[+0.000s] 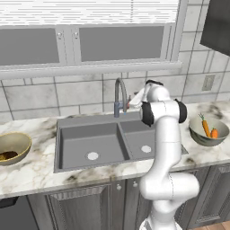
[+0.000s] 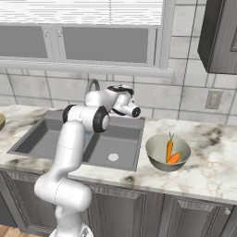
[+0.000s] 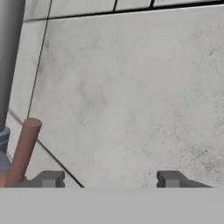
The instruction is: Pick the carrots from the sink and place them in one bowl. Place the sweet potato in the other bowl. Then turn off the sink faucet.
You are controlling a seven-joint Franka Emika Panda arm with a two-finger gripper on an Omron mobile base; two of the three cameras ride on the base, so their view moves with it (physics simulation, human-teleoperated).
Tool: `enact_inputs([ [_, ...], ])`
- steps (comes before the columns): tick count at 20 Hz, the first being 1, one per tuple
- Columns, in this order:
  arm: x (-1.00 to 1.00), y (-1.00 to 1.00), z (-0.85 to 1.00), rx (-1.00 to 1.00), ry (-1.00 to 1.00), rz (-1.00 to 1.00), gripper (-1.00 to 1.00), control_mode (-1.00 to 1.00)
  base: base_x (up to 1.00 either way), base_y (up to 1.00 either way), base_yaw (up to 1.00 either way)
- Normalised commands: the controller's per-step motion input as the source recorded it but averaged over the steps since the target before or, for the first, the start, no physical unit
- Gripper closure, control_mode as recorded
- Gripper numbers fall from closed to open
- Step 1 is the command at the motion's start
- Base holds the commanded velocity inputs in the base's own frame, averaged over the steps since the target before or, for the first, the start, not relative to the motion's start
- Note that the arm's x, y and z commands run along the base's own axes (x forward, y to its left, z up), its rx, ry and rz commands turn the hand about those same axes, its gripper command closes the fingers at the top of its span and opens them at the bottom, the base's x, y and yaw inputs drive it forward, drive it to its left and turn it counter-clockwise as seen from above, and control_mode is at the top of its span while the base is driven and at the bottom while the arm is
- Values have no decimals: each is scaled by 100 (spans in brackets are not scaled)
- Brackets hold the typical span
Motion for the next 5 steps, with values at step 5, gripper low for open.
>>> enact_inputs([
  [5,1,100,96,-18,-5,0,-100,-100,0,0,0],
])
